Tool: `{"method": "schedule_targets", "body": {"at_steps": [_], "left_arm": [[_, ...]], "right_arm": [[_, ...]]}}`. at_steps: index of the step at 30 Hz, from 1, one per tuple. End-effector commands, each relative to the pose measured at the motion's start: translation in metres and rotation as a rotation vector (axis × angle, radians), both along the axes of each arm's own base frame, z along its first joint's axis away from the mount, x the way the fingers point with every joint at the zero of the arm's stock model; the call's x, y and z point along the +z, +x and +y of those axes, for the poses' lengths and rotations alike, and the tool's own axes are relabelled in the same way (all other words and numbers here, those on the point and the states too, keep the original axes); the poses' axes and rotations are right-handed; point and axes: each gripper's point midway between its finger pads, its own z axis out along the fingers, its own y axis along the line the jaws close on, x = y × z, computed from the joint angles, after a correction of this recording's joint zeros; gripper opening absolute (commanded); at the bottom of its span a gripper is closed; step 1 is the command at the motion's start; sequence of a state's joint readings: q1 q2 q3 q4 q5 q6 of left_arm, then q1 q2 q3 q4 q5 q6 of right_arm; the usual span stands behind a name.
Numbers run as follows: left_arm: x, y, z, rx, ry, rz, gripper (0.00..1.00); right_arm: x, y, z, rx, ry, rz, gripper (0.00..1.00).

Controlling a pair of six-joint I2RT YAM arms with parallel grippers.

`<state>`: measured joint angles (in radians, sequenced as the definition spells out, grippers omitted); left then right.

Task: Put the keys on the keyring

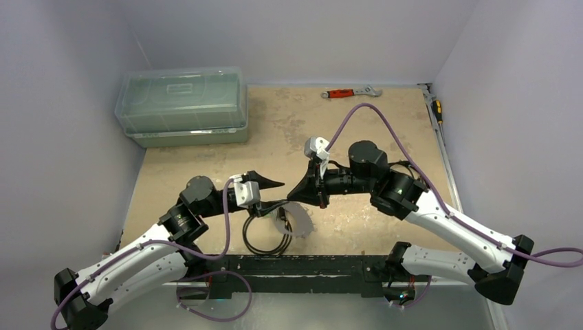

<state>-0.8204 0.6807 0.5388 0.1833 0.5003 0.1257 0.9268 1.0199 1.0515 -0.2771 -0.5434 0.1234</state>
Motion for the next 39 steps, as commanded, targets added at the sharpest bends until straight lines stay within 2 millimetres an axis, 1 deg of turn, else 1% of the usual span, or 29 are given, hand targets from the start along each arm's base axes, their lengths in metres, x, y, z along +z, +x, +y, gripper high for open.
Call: {"method": "schedule_targets", "body": {"at_steps": [1, 2, 4, 6, 7, 8, 9, 10, 11, 12, 14, 16, 18, 20, 23, 27, 31, 33, 37, 39], "left_arm": [[0.017, -0.004, -0.002, -0.036, -0.009, -0.052, 0.43], [0.015, 0.002, 0.000, -0.003, 0.004, -0.045, 0.41], [0.014, 0.015, 0.005, 0.078, 0.025, -0.030, 0.40], [0.014, 0.031, 0.014, 0.180, 0.040, -0.028, 0.42], [0.012, 0.037, 0.020, 0.229, 0.050, -0.033, 0.43], [0.011, 0.043, 0.025, 0.273, 0.054, -0.034, 0.45], [0.011, 0.049, 0.030, 0.319, 0.055, -0.032, 0.46], [0.012, 0.054, 0.034, 0.356, 0.055, -0.029, 0.48], [0.013, 0.058, 0.038, 0.386, 0.053, -0.026, 0.49], [0.014, 0.061, 0.042, 0.416, 0.048, -0.021, 0.50], [0.017, 0.065, 0.046, 0.449, 0.037, -0.012, 0.50], [0.019, 0.068, 0.049, 0.479, 0.020, 0.004, 0.51], [0.019, 0.071, 0.051, 0.504, 0.014, 0.020, 0.51], [0.018, 0.075, 0.054, 0.532, 0.010, 0.040, 0.51], [0.020, 0.075, 0.054, 0.539, 0.011, 0.059, 0.51], [0.020, 0.075, 0.054, 0.539, 0.013, 0.065, 0.50], [0.019, 0.073, 0.051, 0.522, 0.013, 0.069, 0.48], [0.019, 0.073, 0.051, 0.518, 0.015, 0.070, 0.47], [0.019, 0.072, 0.051, 0.512, 0.015, 0.069, 0.46], [0.018, 0.072, 0.051, 0.513, 0.015, 0.069, 0.45]], "right_arm": [[0.005, 0.005, 0.000, -0.008, 0.013, -0.022, 0.00], [0.001, 0.013, -0.001, -0.055, -0.001, -0.018, 0.00], [-0.011, 0.036, -0.006, -0.197, -0.039, -0.011, 0.00], [-0.028, 0.063, -0.016, -0.371, -0.089, 0.004, 0.00], [-0.038, 0.074, -0.022, -0.451, -0.111, 0.015, 0.05], [-0.049, 0.082, -0.026, -0.509, -0.127, 0.035, 0.12], [-0.060, 0.087, -0.028, -0.551, -0.140, 0.059, 0.23], [-0.070, 0.092, -0.030, -0.591, -0.152, 0.086, 0.36], [-0.080, 0.100, -0.032, -0.643, -0.164, 0.106, 0.47], [-0.091, 0.106, -0.034, -0.685, -0.177, 0.133, 0.55], [-0.115, 0.123, -0.040, -0.768, -0.206, 0.207, 0.61], [-0.141, 0.137, -0.047, -0.828, -0.259, 0.297, 0.62], [-0.162, 0.144, -0.047, -0.860, -0.306, 0.378, 0.62], [-0.172, 0.147, -0.042, -0.868, -0.323, 0.413, 0.64], [-0.183, 0.152, -0.032, -0.853, -0.334, 0.436, 0.64], [-0.201, 0.161, -0.020, -0.831, -0.362, 0.439, 0.62], [-0.220, 0.172, -0.014, -0.830, -0.396, 0.448, 0.60], [-0.224, 0.176, -0.011, -0.810, -0.383, 0.467, 0.58], [-0.228, 0.190, -0.011, -0.796, -0.337, 0.499, 0.55], [-0.232, 0.193, -0.009, -0.777, -0.341, 0.515, 0.54]]}}
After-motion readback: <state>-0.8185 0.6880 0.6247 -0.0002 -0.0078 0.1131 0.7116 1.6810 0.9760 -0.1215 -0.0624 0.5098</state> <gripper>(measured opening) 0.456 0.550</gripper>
